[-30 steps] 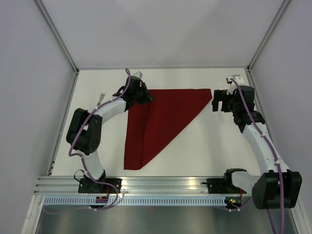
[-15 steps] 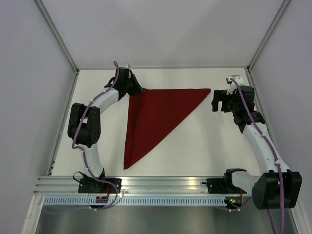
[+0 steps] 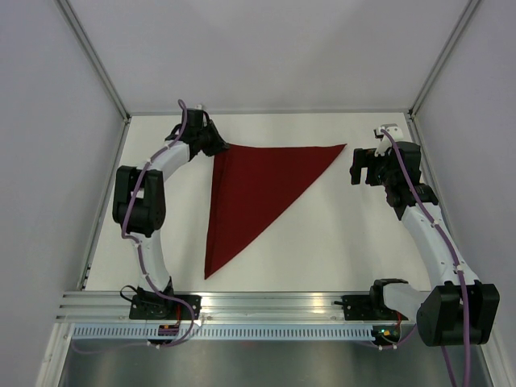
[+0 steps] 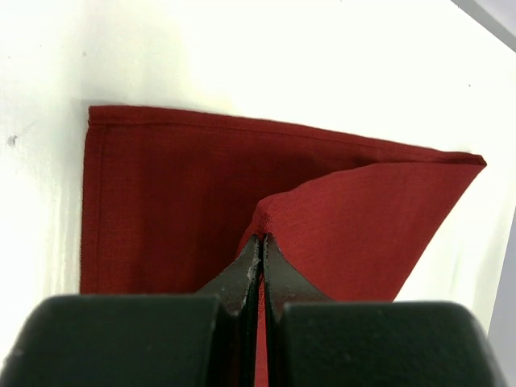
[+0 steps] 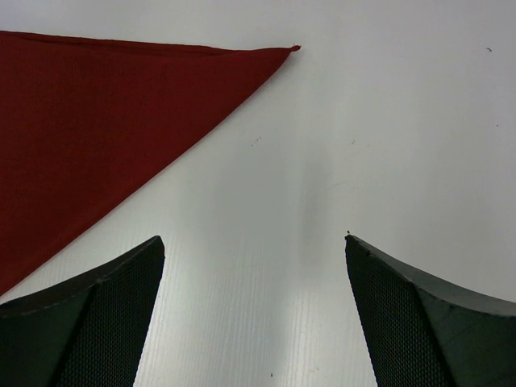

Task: Fold the napkin, place the utensils inside, and roll it up
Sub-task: Fold the napkin at the center of the board, then pick up the fork at the center of the board, then place the fork at the center of the board.

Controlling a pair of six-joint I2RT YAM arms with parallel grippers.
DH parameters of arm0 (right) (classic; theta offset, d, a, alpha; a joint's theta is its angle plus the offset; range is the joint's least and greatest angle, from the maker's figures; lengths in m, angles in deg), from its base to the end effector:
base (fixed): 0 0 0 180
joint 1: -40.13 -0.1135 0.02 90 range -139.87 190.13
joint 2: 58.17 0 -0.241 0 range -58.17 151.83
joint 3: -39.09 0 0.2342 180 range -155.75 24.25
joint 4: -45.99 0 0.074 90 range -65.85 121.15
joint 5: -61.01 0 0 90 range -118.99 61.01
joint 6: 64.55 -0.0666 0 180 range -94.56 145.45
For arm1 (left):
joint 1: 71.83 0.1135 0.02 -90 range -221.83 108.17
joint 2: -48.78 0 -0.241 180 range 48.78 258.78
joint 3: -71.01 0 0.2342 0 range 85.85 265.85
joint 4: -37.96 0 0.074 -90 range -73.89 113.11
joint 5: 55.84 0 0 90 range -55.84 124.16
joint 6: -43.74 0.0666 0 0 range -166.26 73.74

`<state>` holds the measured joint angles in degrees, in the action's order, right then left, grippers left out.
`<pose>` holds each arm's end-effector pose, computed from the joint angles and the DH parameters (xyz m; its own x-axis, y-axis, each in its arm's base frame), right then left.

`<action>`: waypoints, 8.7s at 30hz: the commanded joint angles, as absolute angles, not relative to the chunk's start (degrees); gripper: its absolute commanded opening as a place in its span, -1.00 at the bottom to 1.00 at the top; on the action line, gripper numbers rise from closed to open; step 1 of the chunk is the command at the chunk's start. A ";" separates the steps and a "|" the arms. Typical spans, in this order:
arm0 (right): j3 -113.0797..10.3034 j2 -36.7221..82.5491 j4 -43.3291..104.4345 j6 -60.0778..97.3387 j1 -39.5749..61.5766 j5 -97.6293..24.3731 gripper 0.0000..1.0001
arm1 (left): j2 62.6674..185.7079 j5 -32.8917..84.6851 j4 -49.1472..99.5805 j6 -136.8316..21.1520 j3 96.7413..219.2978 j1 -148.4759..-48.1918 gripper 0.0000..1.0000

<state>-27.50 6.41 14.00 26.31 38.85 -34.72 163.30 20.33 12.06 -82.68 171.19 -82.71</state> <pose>0.2719 0.0127 0.2693 -0.4979 -0.0261 -0.8669 -0.1162 0.9925 0.0369 0.4416 -0.1011 0.1852 -0.7257 -0.4476 -0.5226 -0.0850 0.8120 -0.5775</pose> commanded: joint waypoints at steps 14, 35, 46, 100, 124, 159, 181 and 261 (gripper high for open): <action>-27.96 7.57 14.36 26.32 38.90 -34.61 0.96 | 166.29 17.02 10.19 -80.01 176.90 -79.48 -0.95; -27.96 8.37 14.19 26.67 38.81 -34.52 0.96 | 170.68 15.61 8.87 -78.96 180.51 -77.81 -0.95; -28.05 8.72 13.92 26.85 38.90 -34.79 0.96 | 173.14 15.96 8.70 -78.43 181.56 -77.37 -0.95; -28.22 6.52 11.64 26.59 38.81 -41.73 0.96 | 171.74 46.30 -8.18 -61.02 174.79 -66.21 0.14; -28.05 7.75 11.81 26.68 38.90 -41.38 0.96 | 156.64 24.05 -6.24 -52.42 179.27 -69.10 -0.95; -27.78 8.45 12.69 26.94 38.81 -39.36 0.96 | 170.33 18.86 -8.10 -39.66 182.27 -110.51 -0.95; -27.87 9.16 12.52 27.20 38.81 -39.53 0.96 | 173.15 21.50 -3.78 -45.64 180.69 -110.68 -0.95; -27.70 9.60 12.25 27.55 38.81 -41.29 0.96 | 164.55 23.35 -5.54 -52.06 179.89 -112.35 0.01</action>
<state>-27.50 9.29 11.90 27.20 38.85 -40.87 171.24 22.45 -5.60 -50.42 178.47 -112.11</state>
